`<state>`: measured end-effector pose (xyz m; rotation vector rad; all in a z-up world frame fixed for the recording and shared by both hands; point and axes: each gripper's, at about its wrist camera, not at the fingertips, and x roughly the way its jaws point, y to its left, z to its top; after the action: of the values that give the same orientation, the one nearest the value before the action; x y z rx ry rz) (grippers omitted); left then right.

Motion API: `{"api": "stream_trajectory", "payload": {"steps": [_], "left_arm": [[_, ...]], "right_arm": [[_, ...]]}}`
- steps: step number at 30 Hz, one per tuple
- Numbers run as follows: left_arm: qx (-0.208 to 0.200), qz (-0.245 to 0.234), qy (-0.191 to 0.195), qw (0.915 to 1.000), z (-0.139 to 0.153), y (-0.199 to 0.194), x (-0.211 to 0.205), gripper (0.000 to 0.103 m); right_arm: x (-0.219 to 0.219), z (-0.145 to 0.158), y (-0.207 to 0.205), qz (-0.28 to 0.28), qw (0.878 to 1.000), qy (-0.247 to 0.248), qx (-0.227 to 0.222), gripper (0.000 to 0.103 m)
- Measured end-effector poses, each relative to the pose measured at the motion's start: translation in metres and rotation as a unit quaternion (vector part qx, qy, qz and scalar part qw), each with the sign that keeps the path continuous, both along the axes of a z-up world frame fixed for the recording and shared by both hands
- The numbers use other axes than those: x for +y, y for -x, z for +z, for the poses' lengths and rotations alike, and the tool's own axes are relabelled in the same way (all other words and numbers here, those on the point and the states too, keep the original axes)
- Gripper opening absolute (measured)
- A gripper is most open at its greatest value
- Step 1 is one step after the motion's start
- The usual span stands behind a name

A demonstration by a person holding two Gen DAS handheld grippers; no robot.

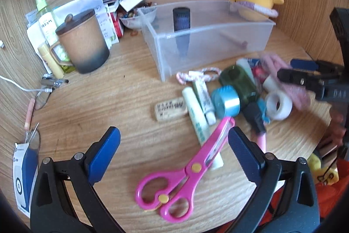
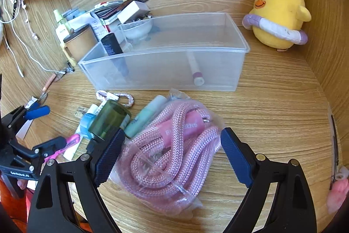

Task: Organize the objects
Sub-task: 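Move the right gripper to the bagged pink rope and the left to the pink scissors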

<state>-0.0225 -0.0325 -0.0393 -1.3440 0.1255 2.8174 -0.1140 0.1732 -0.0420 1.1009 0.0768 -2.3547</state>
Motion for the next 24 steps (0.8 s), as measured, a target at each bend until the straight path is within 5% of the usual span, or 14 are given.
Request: {"api": "stream_trajectory", "payload": {"steps": [12,14,16,24], "left_arm": [[0.006,0.007,-0.009,0.9999,-0.014,-0.020,-0.020,0.100],[0.009,0.013,-0.014,0.9998,-0.014,-0.019,-0.024,0.096],[0.001,0.018,-0.020,0.9996,-0.017,-0.015,-0.029,0.080],[-0.012,0.039,-0.035,0.9985,-0.018,-0.007,-0.043,0.077]], "right_arm": [[0.038,-0.008,0.010,-0.062,0.998,-0.024,-0.012,0.088],[0.042,-0.009,0.013,-0.071,0.997,-0.023,-0.014,0.088],[0.045,-0.011,0.016,-0.080,0.996,-0.028,-0.016,0.088],[0.045,-0.014,0.021,-0.074,0.996,-0.023,-0.032,0.088]]}}
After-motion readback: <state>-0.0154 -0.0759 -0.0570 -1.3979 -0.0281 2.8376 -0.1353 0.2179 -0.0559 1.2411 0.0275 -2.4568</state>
